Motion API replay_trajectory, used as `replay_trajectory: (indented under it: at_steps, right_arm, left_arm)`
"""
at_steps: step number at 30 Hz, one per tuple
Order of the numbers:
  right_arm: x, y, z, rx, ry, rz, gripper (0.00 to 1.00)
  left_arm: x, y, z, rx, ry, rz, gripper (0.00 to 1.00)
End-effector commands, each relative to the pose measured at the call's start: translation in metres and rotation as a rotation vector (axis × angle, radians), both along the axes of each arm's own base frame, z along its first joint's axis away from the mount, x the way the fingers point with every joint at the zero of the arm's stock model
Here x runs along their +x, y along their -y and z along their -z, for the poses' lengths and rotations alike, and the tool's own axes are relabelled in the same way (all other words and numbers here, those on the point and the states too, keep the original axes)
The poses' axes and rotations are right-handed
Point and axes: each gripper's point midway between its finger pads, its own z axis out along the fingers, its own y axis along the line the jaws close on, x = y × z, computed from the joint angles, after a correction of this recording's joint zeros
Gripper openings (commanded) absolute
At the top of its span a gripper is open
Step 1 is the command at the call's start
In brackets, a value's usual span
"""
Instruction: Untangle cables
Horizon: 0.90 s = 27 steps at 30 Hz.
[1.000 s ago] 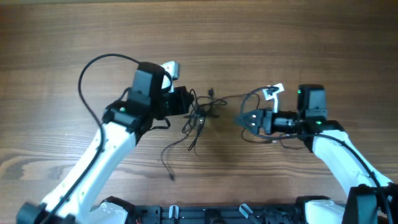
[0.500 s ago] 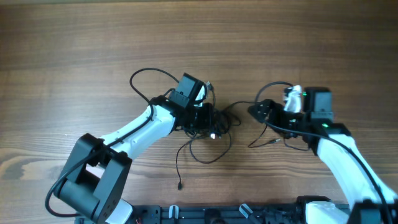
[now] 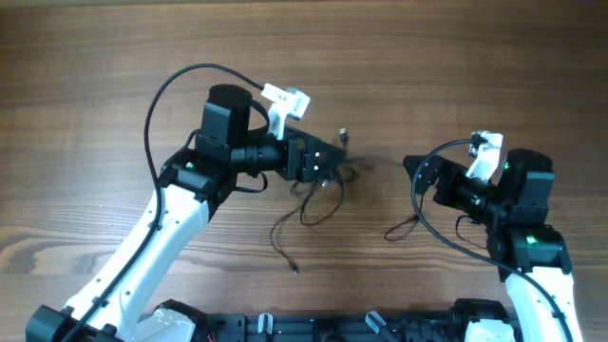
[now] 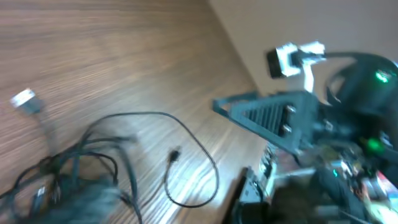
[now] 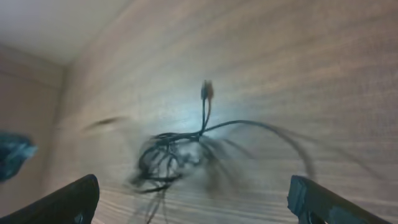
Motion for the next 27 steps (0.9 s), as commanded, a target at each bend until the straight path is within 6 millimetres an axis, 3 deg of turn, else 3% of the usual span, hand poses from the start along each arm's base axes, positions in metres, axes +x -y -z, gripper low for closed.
replay_trajectory:
  at_steps: [1,4,6,11,13,15,17,19,23,24,27]
  right_arm:
    - [0.002,-0.002,0.015,-0.008,-0.047,-0.036,0.99]
    - [0.003,-0.002,0.033,0.0,-0.121,-0.035,1.0]
    - [0.003,-0.003,0.047,0.006,-0.174,-0.035,1.0]
    - [0.0,-0.012,0.064,0.057,-0.248,-0.083,1.0]
    - [0.0,-0.019,0.06,0.076,-0.219,-0.139,1.0]
    - [0.002,-0.033,0.042,0.106,-0.099,-0.27,0.99]
    - [0.003,-0.049,0.017,0.154,0.062,-0.413,0.87]
    - [0.003,-0.061,-0.009,0.209,0.202,-0.524,0.69]
    - [0.0,-0.075,-0.02,0.221,0.266,-0.594,0.41]
    - [-0.004,-0.083,-0.02,0.225,0.264,-0.623,0.37]
    - [-0.018,-0.112,-0.013,0.175,0.273,-0.724,0.42]
  left_arm:
    - [0.025,-0.02,0.028,0.089,-0.168,-0.258,1.0]
    - [0.032,-0.043,0.055,0.163,-0.335,-0.48,1.0]
    - [0.031,-0.048,0.061,0.178,-0.375,-0.523,1.0]
    - [0.018,-0.029,0.064,0.189,-0.383,-0.468,0.83]
    - [0.012,-0.019,0.074,0.209,-0.424,-0.476,0.79]
    - [0.01,-0.015,0.094,0.25,-0.485,-0.532,0.77]
    - [0.01,-0.015,0.119,0.282,-0.584,-0.604,0.74]
    - [0.011,-0.018,0.138,0.288,-0.689,-0.66,0.78]
    - [0.021,-0.034,0.147,0.269,-0.755,-0.714,0.79]
    - [0.024,-0.038,0.147,0.26,-0.762,-0.725,0.8]
    - [0.032,-0.054,0.147,0.24,-0.785,-0.763,0.89]
